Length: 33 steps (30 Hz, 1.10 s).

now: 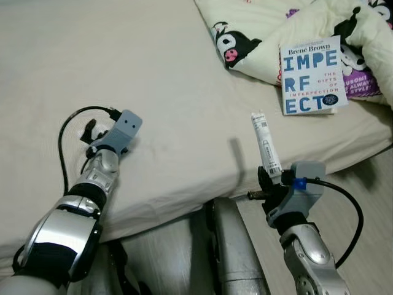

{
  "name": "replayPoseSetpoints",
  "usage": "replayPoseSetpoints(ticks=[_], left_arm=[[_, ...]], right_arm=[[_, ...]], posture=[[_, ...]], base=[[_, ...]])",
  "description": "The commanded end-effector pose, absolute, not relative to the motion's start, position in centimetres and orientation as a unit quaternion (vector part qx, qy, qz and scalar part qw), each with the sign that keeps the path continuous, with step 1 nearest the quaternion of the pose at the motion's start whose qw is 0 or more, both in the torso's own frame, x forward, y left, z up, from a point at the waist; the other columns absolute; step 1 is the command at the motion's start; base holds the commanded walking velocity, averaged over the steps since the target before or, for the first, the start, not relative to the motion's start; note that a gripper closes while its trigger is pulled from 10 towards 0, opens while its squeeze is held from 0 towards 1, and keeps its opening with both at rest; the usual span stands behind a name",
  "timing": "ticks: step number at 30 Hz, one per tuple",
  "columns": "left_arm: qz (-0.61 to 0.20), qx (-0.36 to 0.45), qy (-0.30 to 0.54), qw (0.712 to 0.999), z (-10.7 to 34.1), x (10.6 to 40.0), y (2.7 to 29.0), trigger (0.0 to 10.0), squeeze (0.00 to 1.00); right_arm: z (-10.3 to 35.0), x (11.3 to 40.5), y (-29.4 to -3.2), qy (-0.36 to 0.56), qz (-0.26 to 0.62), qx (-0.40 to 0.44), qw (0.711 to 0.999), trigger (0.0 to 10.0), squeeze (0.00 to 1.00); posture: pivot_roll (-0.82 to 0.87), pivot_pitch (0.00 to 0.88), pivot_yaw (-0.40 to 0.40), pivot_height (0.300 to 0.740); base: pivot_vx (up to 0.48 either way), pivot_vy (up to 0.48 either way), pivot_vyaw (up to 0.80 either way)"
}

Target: Clean up the room

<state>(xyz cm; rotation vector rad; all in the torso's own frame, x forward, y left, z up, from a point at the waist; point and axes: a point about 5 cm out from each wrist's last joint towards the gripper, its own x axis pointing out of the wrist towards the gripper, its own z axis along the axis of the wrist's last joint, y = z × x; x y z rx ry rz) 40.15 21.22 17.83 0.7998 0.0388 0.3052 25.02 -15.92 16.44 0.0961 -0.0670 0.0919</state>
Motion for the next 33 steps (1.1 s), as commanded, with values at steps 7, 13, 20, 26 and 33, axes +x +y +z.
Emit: replayPoseSetpoints(ticks=[7, 13, 20, 26, 33], left_arm=[[0.19, 0.39, 0.094, 0.896, 16.0, 38.8, 25.1, 3.0, 0.0], [0.179, 0.388, 0.104, 0.898, 15.7, 38.8, 24.9, 0.0, 0.0], [0.17, 0.391, 0.118, 0.897, 14.8, 38.5, 24.8, 0.0, 0.0], [0.177, 0.341, 0.129, 0.914, 14.2, 38.1, 25.2, 0.0, 0.0], [0.07, -0.112, 0.029, 0.991, 17.1, 40.1, 21.7, 0.0, 0.0]], right_arm=[[16.6, 24.0, -15.8, -0.016, 0.043, 0.058, 0.997, 10.0, 0.0], [16.9, 23.8, -16.3, -0.014, 0.035, 0.059, 0.998, 10.0, 0.0], [17.2, 23.8, -16.5, -0.016, 0.031, 0.059, 0.998, 10.0, 0.0], [17.2, 24.4, -16.5, -0.016, 0.033, 0.06, 0.998, 10.0, 0.0], [18.0, 26.9, -15.5, -0.044, 0.067, 0.083, 0.993, 10.0, 0.0]], posture=[[-0.45, 0.531, 0.018, 0.521], [-0.45, 0.529, 0.021, 0.521], [-0.46, 0.521, 0.023, 0.521], [-0.44, 0.472, 0.037, 0.521], [-0.37, 0.37, 0.055, 0.521]], base=[[0.0, 0.0, 0.0], [0.0, 0.0, 0.0], [0.0, 0.0, 0.0], [0.0, 0.0, 0.0], [0.0, 0.0, 0.0]])
